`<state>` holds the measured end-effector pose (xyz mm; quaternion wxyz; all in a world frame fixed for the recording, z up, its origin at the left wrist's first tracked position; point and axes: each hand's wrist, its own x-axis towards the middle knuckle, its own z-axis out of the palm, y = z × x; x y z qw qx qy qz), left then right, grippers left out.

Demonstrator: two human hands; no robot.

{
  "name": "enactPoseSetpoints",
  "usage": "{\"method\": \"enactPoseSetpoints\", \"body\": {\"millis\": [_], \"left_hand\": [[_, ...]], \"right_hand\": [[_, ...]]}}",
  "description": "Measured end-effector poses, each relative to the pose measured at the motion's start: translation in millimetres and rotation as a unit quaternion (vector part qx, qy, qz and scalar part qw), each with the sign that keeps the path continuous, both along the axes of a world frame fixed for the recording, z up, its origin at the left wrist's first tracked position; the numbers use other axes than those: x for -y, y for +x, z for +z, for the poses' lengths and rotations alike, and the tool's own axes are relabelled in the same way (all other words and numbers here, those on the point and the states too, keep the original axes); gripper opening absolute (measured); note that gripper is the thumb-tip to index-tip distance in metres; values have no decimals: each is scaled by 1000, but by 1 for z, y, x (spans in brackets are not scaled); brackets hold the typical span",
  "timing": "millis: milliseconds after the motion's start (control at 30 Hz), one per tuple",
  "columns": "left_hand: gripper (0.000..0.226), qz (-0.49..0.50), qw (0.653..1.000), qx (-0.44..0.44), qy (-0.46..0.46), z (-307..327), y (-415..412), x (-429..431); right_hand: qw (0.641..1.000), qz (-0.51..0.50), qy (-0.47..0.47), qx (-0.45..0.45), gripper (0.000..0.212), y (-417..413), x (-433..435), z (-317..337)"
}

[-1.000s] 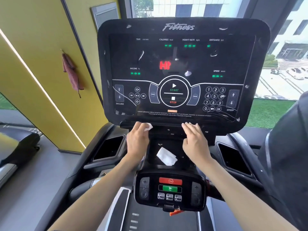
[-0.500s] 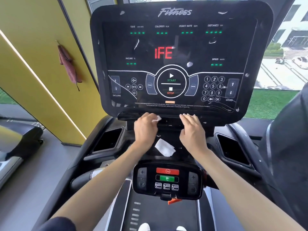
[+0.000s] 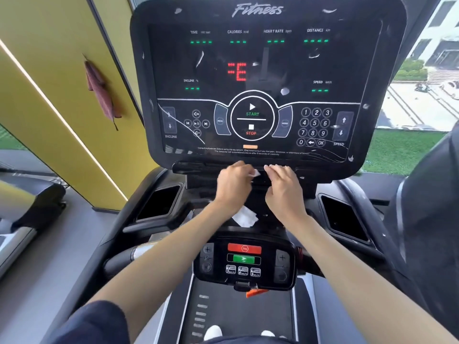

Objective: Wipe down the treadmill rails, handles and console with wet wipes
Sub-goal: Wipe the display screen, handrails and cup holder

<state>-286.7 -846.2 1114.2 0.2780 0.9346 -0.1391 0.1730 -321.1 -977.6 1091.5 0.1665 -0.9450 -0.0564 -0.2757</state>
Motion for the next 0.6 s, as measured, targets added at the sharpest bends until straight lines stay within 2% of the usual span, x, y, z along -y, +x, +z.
{"method": "enactPoseSetpoints", "body": {"millis": [133,267,333,533,600], "left_hand": [[30,-41,999,25,19,-4,1,-9],[20,15,998,54,14,-4,11,-55],[22,28,999,45,2,-2,10,-46],[26,-74,997,25,24,-12,-6,22],[28,-59,997,36,28,-11,-1,7]], "right_hand": [[1000,5,6,8,53,0,2,-1],[1000,-6,29,4,53,2,1,-4],[999,-6,49,-3,51,3,0,-5],[990,36,99,-97,55,-2,18,15],[993,31,107,-51,56,-6,32,24]]}}
